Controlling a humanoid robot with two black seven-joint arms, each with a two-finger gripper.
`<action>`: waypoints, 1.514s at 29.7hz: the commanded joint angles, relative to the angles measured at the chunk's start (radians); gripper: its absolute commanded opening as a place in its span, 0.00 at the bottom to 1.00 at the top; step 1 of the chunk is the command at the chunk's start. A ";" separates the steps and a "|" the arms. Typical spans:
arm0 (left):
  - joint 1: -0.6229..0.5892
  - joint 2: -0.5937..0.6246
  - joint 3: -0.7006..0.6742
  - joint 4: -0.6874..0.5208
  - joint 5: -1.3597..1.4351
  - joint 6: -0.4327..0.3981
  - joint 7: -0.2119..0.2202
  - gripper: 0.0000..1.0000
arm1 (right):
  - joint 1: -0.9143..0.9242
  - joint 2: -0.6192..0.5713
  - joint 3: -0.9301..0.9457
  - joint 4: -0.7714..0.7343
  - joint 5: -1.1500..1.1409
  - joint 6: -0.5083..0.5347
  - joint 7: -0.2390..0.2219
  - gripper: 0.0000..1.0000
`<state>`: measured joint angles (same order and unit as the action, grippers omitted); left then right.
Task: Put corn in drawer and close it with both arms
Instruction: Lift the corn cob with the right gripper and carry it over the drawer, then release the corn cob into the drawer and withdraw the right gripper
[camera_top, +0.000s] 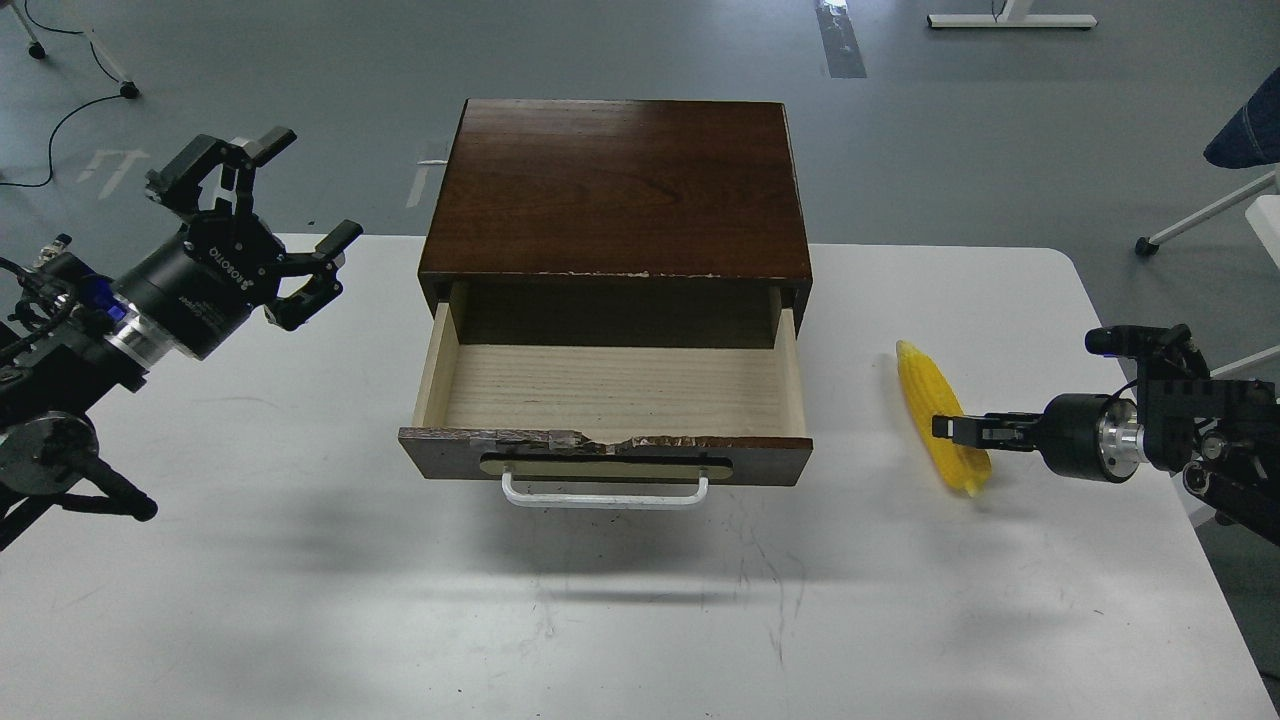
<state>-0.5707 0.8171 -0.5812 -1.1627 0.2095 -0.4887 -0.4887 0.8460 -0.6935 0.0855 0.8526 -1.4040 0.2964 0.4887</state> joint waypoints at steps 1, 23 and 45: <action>-0.001 0.004 0.000 0.000 0.002 0.000 0.000 0.99 | 0.071 -0.034 0.013 0.048 0.007 -0.002 0.000 0.16; -0.003 0.030 -0.006 -0.003 0.001 0.000 0.000 0.99 | 0.758 0.023 -0.180 0.506 -0.009 0.125 0.000 0.19; 0.000 0.043 -0.008 -0.006 0.002 0.000 0.000 0.99 | 0.716 0.350 -0.326 0.358 -0.239 0.027 0.000 0.75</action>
<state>-0.5707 0.8571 -0.5881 -1.1682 0.2117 -0.4887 -0.4887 1.5836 -0.3587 -0.2415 1.2197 -1.6449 0.3261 0.4887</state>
